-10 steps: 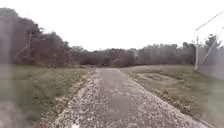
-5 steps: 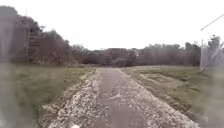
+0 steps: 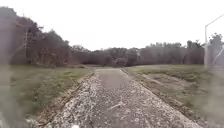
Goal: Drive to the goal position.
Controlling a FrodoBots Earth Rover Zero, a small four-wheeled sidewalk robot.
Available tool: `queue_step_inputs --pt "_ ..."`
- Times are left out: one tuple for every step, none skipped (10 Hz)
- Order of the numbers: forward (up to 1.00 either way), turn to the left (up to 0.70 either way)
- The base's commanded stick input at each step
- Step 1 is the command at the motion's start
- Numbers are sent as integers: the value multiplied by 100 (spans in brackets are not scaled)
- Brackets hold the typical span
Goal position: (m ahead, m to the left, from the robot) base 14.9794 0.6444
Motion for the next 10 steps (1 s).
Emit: queue_step_inputs --pt "70 0" --pt "70 0" --pt "70 0" --pt "70 0" --pt "70 0" --pt "70 0" --pt "70 0" --pt "70 0" --pt "70 0" --pt "70 0"
